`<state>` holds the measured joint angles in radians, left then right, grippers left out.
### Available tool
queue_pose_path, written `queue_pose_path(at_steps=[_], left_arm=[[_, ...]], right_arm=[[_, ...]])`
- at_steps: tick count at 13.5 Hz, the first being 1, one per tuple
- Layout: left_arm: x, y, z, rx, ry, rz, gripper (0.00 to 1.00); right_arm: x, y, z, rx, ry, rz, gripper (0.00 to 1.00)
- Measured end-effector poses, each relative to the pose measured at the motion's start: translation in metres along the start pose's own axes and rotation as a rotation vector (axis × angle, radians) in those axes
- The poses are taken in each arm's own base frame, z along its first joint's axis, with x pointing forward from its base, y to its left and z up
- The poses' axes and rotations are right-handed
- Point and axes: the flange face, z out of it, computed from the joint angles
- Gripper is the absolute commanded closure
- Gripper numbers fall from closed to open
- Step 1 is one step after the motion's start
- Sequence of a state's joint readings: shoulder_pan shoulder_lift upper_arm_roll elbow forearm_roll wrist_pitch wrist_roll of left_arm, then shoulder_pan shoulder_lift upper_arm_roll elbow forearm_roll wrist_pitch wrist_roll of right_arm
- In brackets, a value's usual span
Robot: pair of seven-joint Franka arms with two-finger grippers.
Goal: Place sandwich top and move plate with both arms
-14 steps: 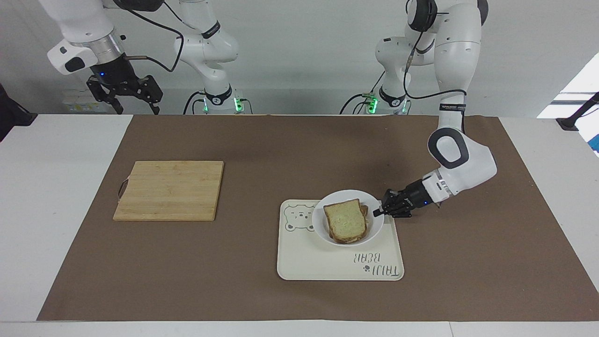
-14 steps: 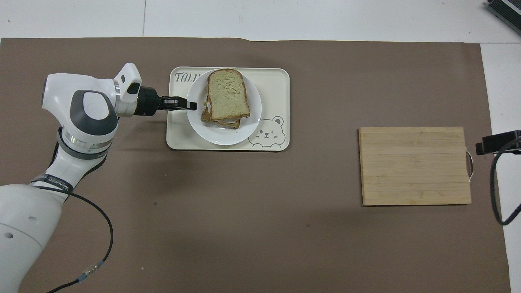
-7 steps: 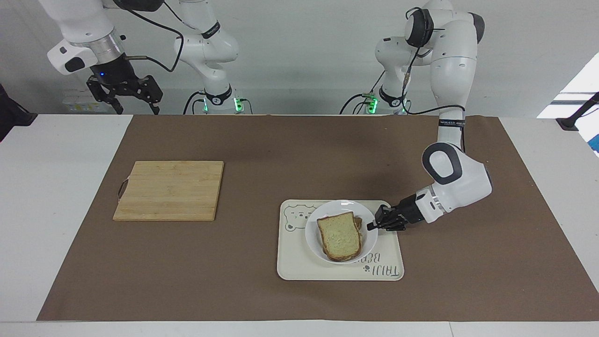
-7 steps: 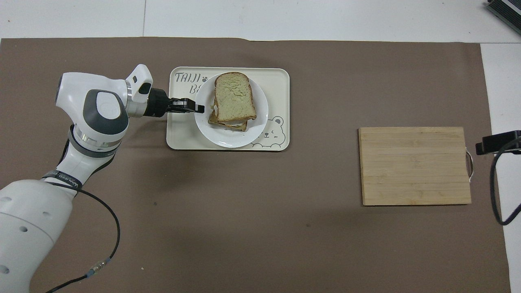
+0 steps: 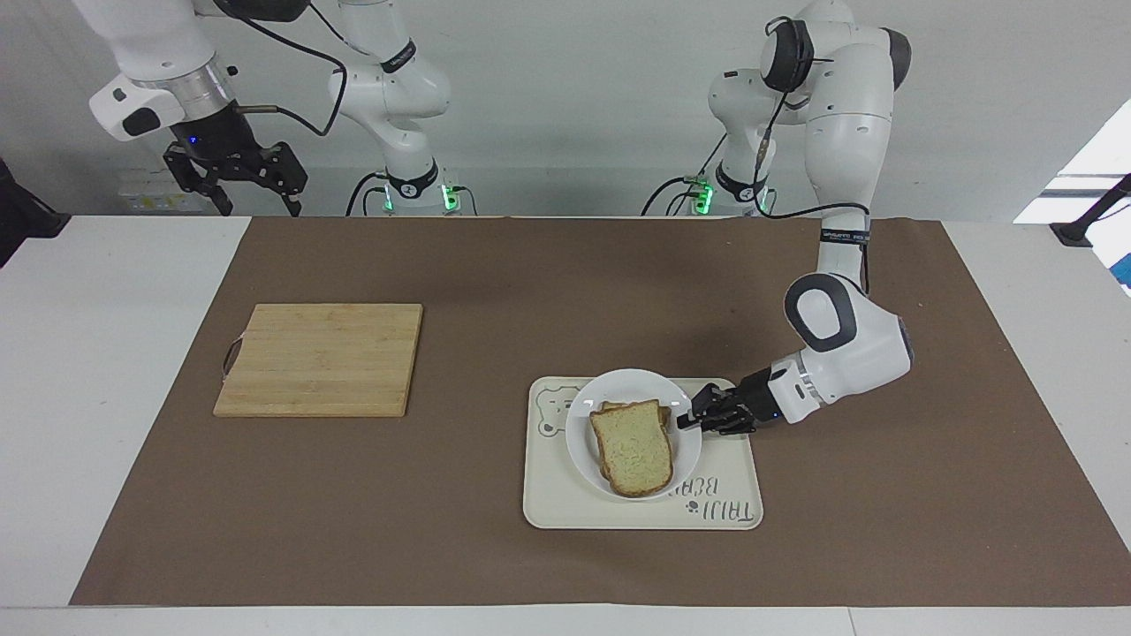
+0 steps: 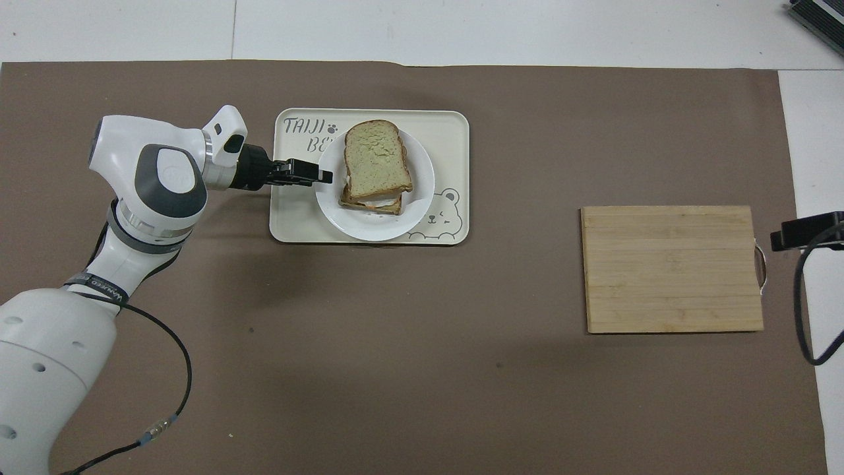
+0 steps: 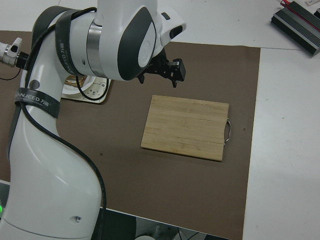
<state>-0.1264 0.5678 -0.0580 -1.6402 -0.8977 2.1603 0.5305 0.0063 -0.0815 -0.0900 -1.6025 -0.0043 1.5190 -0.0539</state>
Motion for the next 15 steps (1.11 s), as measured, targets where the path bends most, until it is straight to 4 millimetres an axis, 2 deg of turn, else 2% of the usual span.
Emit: queue_pose_path(at_steps=[2,5,10,15], left_arm=[[0.007,0.01,-0.031,0.133,-0.016,0.064,0.0],[0.009,0.047,-0.082,0.272,-0.031,0.166,0.0],[-0.011,0.096,-0.154,0.497,-0.119,0.223,0.0],[-0.048,0.141,-0.245,0.703,-0.177,0.28,0.0]], right_arm=[[0.0,0.0,0.0,0.0,0.0,0.0,0.0],[0.0,0.0,0.0,0.0,0.0,0.0,0.0],[0.0,0.0,0.0,0.0,0.0,0.0,0.0],[0.0,0.0,0.0,0.0,0.0,0.0,0.0]])
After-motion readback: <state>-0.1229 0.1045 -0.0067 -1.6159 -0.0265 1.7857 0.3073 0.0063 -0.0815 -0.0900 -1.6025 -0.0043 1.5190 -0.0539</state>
